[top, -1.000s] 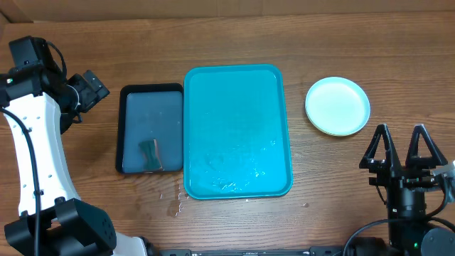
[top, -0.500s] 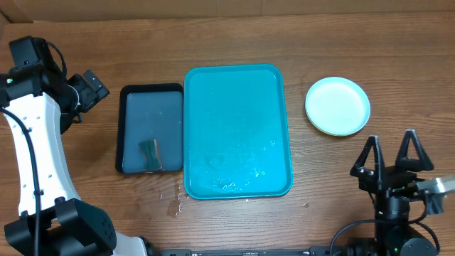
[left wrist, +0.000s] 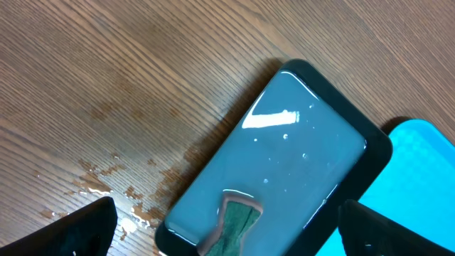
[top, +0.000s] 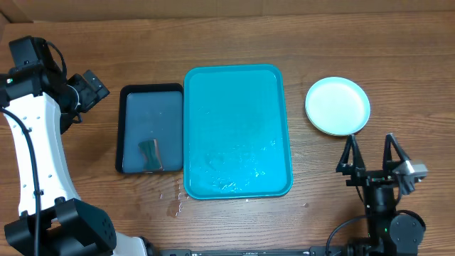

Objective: Clean dirty plates on tray and stack at the side

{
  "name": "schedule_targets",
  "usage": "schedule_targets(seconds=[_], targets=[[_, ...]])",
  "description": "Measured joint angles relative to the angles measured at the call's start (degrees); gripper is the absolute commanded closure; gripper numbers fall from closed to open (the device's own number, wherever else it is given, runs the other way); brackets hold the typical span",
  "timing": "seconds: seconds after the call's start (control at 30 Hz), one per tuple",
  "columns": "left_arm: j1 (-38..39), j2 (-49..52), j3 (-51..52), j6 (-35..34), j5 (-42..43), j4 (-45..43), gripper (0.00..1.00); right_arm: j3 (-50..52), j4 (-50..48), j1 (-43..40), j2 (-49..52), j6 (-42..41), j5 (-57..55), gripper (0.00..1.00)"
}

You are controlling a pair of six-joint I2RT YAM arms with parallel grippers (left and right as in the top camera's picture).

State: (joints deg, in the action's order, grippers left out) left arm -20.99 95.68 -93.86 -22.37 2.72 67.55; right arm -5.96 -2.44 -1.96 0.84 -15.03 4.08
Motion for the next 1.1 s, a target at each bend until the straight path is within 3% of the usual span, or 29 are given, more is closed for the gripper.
schedule_targets(seconds=[0.33,1.1], targets=[[0.0,0.0,0.0,0.0,0.0,0.0,0.00,3.9,9.4,0.0,0.0,4.9,1.6,0.00],[0.0,0.0,0.0,0.0,0.0,0.0,0.00,4.9,2.9,0.0,0.0,7.4,-5.8,0.01]])
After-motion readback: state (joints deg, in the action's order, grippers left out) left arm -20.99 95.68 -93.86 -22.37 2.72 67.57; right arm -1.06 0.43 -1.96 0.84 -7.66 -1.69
